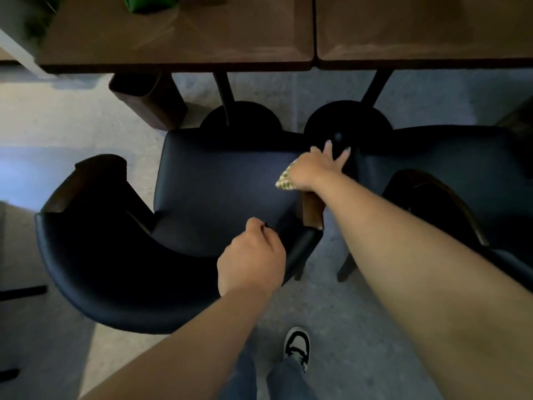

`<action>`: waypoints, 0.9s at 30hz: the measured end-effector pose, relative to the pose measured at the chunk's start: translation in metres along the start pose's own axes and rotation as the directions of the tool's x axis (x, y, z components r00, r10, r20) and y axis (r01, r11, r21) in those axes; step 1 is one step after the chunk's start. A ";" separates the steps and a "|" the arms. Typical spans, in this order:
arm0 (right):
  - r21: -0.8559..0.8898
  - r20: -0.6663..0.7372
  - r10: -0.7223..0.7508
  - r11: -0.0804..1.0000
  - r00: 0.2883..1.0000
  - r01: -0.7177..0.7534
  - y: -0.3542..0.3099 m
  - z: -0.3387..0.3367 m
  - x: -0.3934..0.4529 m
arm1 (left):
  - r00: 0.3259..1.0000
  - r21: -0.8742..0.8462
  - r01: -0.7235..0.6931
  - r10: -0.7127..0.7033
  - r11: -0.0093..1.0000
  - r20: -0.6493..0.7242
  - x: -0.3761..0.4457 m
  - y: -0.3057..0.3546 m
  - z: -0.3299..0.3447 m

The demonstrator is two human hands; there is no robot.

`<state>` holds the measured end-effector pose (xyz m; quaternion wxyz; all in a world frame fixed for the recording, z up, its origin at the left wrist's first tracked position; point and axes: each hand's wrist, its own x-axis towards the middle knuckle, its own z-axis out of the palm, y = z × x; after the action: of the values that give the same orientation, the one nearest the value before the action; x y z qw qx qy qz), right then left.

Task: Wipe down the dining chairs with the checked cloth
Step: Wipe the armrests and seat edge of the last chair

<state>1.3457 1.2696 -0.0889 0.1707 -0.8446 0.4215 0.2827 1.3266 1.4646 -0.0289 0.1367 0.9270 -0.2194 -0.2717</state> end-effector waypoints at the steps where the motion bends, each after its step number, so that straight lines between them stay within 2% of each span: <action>1: -0.050 0.031 -0.047 0.998 0.998 0.049 -0.002 -0.003 0.002 | 1.000 0.006 0.003 -0.003 1.000 0.001 0.000 0.000 0.000; 3: -0.233 0.050 -0.185 0.953 0.981 0.192 -0.008 0.000 -0.006 | 1.000 0.014 0.006 -0.006 1.000 0.012 0.000 0.000 0.000; 5: -0.415 0.066 -0.335 0.847 0.940 0.332 -0.010 0.013 -0.029 | 1.000 0.012 0.005 -0.005 1.000 0.023 -0.002 -0.001 -0.001; 7: -0.504 0.114 -0.452 0.741 0.885 0.443 -0.010 0.022 -0.049 | 1.000 0.010 0.001 -0.001 1.000 0.029 -0.001 -0.001 -0.001; 8: -0.525 0.143 -0.459 0.716 0.877 0.460 -0.010 0.018 -0.050 | 1.000 0.010 0.001 -0.001 1.000 0.029 0.000 -0.001 -0.001; 10: -0.464 0.162 -0.399 0.776 0.902 0.427 -0.012 0.004 -0.037 | 1.000 0.016 -0.004 0.004 1.000 0.030 0.000 -0.001 -0.001; 13: -0.092 0.117 -0.249 0.961 0.961 0.260 -0.009 -0.015 0.006 | 1.000 0.008 -0.023 0.023 1.000 0.022 0.000 -0.002 0.001; 14: 0.040 0.141 -0.181 0.983 0.973 0.177 -0.006 -0.018 0.017 | 1.000 0.006 -0.028 0.028 1.000 0.014 0.000 -0.003 0.001; 15: 0.096 0.129 -0.131 0.988 0.983 0.120 -0.001 -0.017 0.023 | 0.999 0.006 -0.031 0.031 1.000 0.008 0.000 -0.003 0.001; 18: -0.187 0.015 -0.234 0.955 0.972 0.232 0.002 -0.003 0.001 | 0.999 0.006 -0.030 0.030 1.000 0.011 0.001 -0.002 0.001; 19: -0.228 -0.027 -0.279 0.937 0.960 0.266 0.002 0.007 -0.013 | 1.000 0.005 -0.026 0.026 1.000 0.014 0.001 -0.002 0.001; 21: -0.250 -0.108 -0.444 0.878 0.889 0.408 0.004 0.030 -0.050 | 1.000 0.002 -0.020 0.020 1.000 0.015 0.002 -0.002 0.001; 24: -0.088 -0.134 -0.444 0.896 0.886 0.436 0.014 0.027 -0.039 | 0.999 -0.003 -0.016 0.016 1.000 0.028 0.001 -0.002 0.001; 25: -0.032 -0.135 -0.412 0.911 0.901 0.412 0.019 0.021 -0.019 | 0.999 -0.006 -0.015 0.015 1.000 0.029 0.001 -0.002 0.001; 27: 0.110 -0.145 -0.260 0.954 0.954 0.277 0.022 0.008 0.018 | 1.000 -0.001 -0.015 0.015 1.000 0.027 0.001 -0.001 0.001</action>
<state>1.3338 1.2503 -0.1073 0.2343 -0.8978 0.3301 0.1736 1.3273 1.4647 -0.0304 0.1361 0.9215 -0.2282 -0.2831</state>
